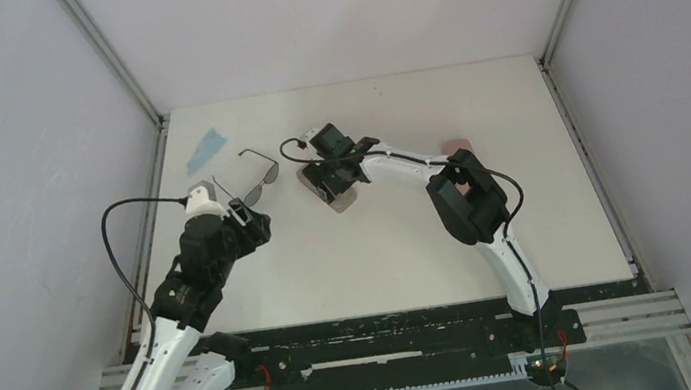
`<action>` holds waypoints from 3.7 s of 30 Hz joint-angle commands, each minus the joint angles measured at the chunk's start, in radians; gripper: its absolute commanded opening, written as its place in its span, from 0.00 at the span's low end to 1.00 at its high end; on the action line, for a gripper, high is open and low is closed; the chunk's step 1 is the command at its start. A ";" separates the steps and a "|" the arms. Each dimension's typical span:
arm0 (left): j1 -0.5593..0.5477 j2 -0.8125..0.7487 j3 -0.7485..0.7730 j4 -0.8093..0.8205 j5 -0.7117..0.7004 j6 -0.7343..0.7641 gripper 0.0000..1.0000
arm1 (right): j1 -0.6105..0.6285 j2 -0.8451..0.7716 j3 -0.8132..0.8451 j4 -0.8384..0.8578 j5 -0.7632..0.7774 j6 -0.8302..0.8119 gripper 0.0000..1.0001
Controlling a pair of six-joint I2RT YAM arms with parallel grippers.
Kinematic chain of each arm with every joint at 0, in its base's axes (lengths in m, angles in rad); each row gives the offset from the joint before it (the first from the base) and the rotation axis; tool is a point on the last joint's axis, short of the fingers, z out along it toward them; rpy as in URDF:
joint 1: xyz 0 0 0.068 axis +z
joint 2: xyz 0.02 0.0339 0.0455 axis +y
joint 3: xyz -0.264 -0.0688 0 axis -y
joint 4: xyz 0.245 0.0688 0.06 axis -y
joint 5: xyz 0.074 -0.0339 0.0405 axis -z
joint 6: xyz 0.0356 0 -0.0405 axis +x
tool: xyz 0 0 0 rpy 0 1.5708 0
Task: Organize the sunglasses
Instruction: Move the sunglasses case at the center of the board, then pick up the sunglasses case from the center of the board, then open the sunglasses case.
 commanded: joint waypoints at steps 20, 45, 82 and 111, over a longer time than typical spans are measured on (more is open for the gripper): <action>-0.004 0.006 -0.026 0.072 0.096 0.012 0.65 | 0.128 -0.697 -0.873 0.040 0.272 0.534 0.56; -0.005 0.013 -0.040 0.080 0.094 0.012 0.66 | 0.058 -0.686 -0.826 0.046 0.115 0.272 0.83; -0.005 -0.058 -0.009 0.334 0.381 0.048 0.78 | -0.038 -1.012 -0.786 0.198 -0.130 0.296 0.00; -0.336 0.007 0.126 0.991 0.840 -0.004 1.00 | 0.108 -1.335 -0.930 1.053 -0.643 0.458 0.00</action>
